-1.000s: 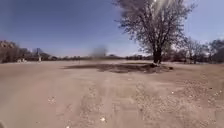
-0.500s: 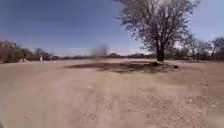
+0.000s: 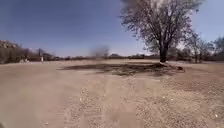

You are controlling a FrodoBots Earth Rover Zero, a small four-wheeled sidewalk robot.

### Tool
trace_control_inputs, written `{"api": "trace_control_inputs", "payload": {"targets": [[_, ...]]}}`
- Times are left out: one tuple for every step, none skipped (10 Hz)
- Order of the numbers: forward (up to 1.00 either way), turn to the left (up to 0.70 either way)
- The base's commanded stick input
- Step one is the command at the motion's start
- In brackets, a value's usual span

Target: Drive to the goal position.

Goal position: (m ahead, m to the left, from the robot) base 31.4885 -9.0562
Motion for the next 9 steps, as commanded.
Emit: {"api": "trace_control_inputs", "payload": {"targets": [[1.00,0.00],[1.00,0.00],[1.00,0.00],[1.00,0.00],[1.00,0.00],[1.00,0.00],[1.00,0.00],[1.00,0.00],[1.00,0.00]]}}
